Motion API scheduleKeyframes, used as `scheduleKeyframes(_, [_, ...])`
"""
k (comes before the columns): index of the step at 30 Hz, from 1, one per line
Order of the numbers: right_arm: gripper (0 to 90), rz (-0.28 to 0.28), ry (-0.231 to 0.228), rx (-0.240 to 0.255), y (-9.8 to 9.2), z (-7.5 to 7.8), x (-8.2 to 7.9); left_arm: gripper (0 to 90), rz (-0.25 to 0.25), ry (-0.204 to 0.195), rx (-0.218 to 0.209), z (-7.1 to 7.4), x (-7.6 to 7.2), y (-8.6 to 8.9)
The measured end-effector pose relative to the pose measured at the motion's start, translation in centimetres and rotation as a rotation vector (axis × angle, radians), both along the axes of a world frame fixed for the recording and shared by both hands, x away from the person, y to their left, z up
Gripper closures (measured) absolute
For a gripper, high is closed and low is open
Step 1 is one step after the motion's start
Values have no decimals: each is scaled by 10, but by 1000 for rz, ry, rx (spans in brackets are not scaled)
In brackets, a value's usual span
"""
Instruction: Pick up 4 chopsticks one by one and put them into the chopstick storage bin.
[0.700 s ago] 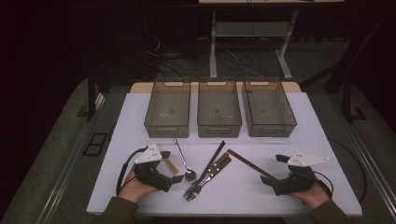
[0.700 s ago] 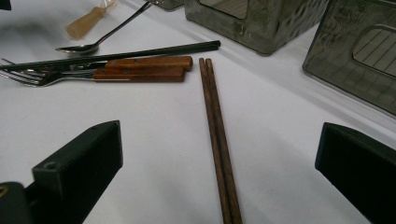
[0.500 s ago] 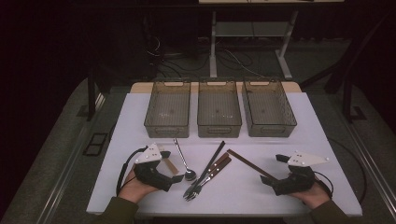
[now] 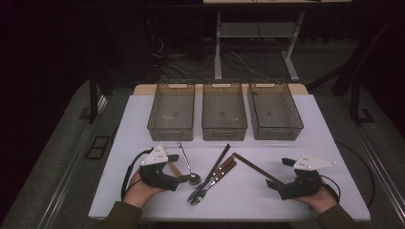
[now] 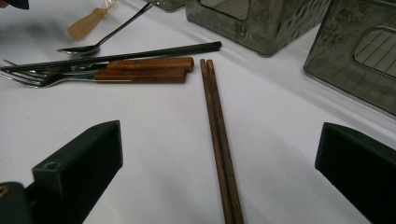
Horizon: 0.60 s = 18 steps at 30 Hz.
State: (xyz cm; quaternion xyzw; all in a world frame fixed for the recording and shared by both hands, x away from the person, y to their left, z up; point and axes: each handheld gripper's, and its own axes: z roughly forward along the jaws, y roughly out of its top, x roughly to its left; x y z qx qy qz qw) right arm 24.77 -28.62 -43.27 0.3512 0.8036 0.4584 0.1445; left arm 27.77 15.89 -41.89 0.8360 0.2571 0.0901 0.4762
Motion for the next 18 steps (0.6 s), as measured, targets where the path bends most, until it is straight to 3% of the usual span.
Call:
scheduleKeyframes(5, [5,-6,9,0,0,-1,1,361,-14,-1,22,0,5,-6])
scheduleKeyframes(8, [5,-7,9,-1,-1,-1,1,515,-35,2,27,-2,8,-10])
scheduleKeyframes(9, [5,-7,10,-1,0,-1,1,568,-48,31,35,-4,11,-14])
scheduleKeyframes(14, [5,-7,10,-5,-1,-2,0,783,-69,68,63,-9,15,-22])
scheduleKeyframes(18, [5,-13,11,-4,-1,-2,1,889,-90,93,73,-11,19,-31])
